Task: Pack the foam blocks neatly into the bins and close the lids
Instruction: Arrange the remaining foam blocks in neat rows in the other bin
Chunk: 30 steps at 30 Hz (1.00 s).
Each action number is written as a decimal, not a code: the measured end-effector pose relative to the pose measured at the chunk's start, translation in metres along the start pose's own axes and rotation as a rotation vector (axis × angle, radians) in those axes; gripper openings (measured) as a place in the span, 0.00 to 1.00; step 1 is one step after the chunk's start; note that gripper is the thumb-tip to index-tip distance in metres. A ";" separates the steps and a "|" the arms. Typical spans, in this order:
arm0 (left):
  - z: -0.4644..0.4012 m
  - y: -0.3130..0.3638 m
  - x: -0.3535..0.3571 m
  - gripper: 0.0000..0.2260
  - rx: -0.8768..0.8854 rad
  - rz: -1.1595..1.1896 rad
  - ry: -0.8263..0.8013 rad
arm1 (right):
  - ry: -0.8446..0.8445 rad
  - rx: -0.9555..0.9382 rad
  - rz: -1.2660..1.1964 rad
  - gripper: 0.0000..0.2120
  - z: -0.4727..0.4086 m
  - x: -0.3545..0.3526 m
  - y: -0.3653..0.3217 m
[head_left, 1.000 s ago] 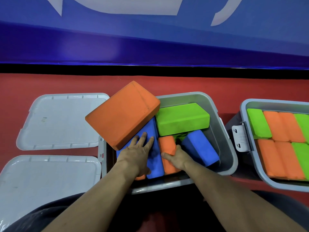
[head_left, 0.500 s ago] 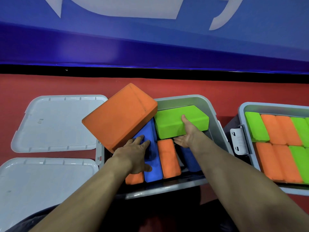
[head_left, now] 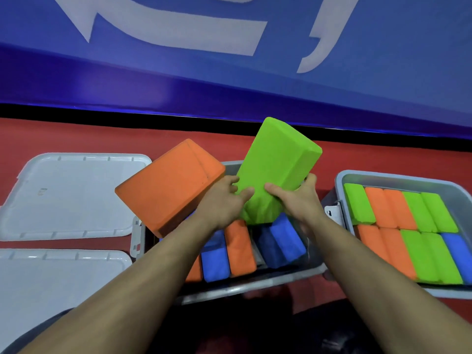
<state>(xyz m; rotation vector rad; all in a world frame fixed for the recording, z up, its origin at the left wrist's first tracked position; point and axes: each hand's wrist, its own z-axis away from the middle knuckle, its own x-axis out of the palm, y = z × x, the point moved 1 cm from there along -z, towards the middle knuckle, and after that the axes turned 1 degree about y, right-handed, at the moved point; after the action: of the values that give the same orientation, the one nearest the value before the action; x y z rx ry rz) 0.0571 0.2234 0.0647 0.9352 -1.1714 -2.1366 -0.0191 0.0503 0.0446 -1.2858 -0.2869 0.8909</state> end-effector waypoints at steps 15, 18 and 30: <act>-0.002 0.013 0.050 0.37 -0.244 0.418 -0.180 | -0.608 0.373 0.111 0.41 0.008 -0.053 -0.013; -0.001 0.003 0.057 0.34 -0.296 0.428 -0.279 | -0.638 0.333 0.158 0.30 0.002 -0.060 -0.013; -0.004 0.001 0.059 0.31 -0.188 0.256 -0.305 | -0.681 0.284 0.267 0.21 0.001 -0.069 -0.009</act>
<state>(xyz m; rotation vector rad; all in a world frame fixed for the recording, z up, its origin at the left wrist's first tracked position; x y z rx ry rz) 0.0237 0.1790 0.0449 0.3632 -1.1356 -2.1788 -0.0605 0.0020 0.0728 -0.7338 -0.5053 1.5330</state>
